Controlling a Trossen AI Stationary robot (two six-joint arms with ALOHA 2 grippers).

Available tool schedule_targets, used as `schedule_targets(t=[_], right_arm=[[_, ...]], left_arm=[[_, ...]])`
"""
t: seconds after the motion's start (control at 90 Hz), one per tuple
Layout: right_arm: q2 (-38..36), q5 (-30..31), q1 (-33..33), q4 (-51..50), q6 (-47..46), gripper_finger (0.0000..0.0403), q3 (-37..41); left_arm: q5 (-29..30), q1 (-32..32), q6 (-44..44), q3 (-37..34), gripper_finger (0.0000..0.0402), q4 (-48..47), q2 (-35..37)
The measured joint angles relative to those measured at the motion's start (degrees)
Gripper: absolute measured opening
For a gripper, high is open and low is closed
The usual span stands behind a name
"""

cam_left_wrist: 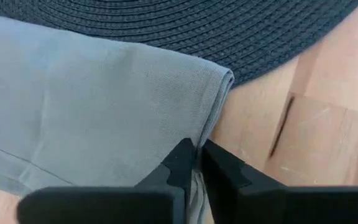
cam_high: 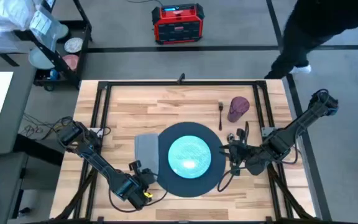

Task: Set table place
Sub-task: Move the gray table napkin on the left side of the blue plate, then put the black fork on the gray table napkin

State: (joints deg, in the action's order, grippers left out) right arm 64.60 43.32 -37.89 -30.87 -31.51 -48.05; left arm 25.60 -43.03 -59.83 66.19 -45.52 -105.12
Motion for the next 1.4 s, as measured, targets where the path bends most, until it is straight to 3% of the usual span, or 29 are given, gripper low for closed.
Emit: schedule_targets(t=[0.444,0.878,1.044,1.289,1.4], right_arm=[[0.0,0.0,0.0,0.0,-0.1,0.0076,0.0],[0.0,0.0,0.0,0.0,0.0,0.0076,0.0],[0.0,0.0,0.0,0.0,0.0,0.0076,0.0],[0.0,1.5,0.3,3.5,-1.3,0.0076,0.0],[0.0,4.6,1.1,3.7,-2.1,0.0076,0.0]], left_arm=[[-0.5,0.0,-1.4,0.0,0.0166,-0.6,0.0],[2.2,-0.2,0.3,4.7,0.0180,-5.0,0.0],[10.7,-0.9,0.9,8.7,0.0180,-9.7,0.0],[35.7,-1.1,0.7,13.4,0.0180,-14.7,0.1],[35.5,0.6,3.5,13.9,0.0180,-15.0,0.8]])
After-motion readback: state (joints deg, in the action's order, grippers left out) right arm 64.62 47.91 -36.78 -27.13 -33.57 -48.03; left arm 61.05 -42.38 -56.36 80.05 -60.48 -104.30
